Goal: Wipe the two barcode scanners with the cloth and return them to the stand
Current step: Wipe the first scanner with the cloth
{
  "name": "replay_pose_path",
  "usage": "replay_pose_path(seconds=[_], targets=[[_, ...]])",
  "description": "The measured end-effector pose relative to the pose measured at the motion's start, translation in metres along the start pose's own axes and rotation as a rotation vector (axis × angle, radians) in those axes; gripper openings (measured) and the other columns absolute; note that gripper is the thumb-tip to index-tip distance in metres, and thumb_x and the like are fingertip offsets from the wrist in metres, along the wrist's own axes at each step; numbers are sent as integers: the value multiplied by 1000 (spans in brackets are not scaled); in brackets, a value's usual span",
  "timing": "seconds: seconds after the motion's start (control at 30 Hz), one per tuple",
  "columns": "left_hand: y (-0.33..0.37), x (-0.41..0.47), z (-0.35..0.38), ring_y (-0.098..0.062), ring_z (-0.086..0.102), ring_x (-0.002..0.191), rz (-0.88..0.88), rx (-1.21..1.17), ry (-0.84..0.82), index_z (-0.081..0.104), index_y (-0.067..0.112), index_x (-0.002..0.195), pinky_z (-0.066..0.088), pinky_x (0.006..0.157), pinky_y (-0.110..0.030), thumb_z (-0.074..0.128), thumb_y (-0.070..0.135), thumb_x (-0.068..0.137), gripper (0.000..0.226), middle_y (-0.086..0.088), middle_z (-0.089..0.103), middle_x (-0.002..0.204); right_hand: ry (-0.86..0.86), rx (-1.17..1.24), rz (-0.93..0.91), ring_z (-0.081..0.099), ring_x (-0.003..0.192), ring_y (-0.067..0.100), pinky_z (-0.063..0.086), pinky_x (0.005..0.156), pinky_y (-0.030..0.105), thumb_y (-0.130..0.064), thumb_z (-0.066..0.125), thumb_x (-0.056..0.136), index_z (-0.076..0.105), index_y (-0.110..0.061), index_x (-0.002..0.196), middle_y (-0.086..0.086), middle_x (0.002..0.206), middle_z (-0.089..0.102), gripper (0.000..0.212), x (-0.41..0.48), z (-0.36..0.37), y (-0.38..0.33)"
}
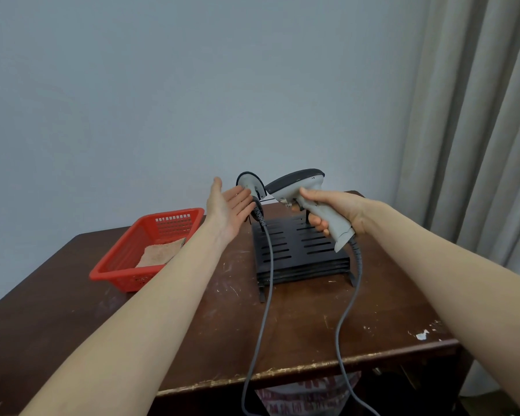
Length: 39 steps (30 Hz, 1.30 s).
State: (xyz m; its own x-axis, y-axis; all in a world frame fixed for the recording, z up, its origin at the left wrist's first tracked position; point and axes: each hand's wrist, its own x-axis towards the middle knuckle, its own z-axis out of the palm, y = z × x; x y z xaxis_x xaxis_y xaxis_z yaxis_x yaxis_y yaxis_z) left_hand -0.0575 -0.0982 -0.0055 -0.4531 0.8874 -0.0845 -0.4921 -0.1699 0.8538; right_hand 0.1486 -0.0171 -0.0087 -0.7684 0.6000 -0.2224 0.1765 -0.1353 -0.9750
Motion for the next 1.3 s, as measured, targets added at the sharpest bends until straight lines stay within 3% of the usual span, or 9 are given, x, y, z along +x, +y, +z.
replay_pose_path(seconds=[0.13, 0.3, 0.53, 1.2, 1.3], targets=[[-1, 1, 1, -30, 41, 133, 9, -82, -80, 35, -4, 139, 38, 108, -37, 24, 62, 94, 81, -20, 41, 144, 2, -21, -9, 45, 41, 7, 43, 41, 19, -57, 63, 70, 56, -12, 109, 0, 53, 50, 60, 2, 1, -2], [-2, 2, 2, -30, 40, 134, -2, -97, -113, 31, -4, 141, 35, 110, -38, 22, 69, 90, 90, -20, 37, 147, -12, -65, -11, 44, 40, 7, 42, 40, 18, -55, 62, 73, 59, -12, 93, -1, 52, 48, 47, 3, 5, -6], [1, 2, -2, -29, 37, 136, -10, -74, -136, 30, -4, 142, 34, 112, -38, 19, 73, 87, 96, -20, 35, 148, -7, -162, -28, 43, 43, 9, 41, 43, 20, -56, 66, 67, 60, -10, 95, 0, 56, 49, 54, 7, 6, -8], [0, 4, -14, -31, 48, 127, -84, -141, -250, 33, -6, 140, 38, 108, -39, 22, 80, 79, 105, -21, 45, 141, 39, -222, -119, 48, 46, 9, 44, 48, 21, -60, 65, 68, 65, -8, 103, 1, 57, 54, 62, 5, 20, -13], [0, 2, -14, -31, 47, 128, -85, -126, -239, 34, -6, 139, 36, 110, -39, 22, 79, 80, 105, -22, 46, 139, 55, -256, -130, 48, 47, 10, 44, 53, 24, -57, 66, 75, 65, -9, 95, 1, 57, 55, 52, 5, 19, -13]])
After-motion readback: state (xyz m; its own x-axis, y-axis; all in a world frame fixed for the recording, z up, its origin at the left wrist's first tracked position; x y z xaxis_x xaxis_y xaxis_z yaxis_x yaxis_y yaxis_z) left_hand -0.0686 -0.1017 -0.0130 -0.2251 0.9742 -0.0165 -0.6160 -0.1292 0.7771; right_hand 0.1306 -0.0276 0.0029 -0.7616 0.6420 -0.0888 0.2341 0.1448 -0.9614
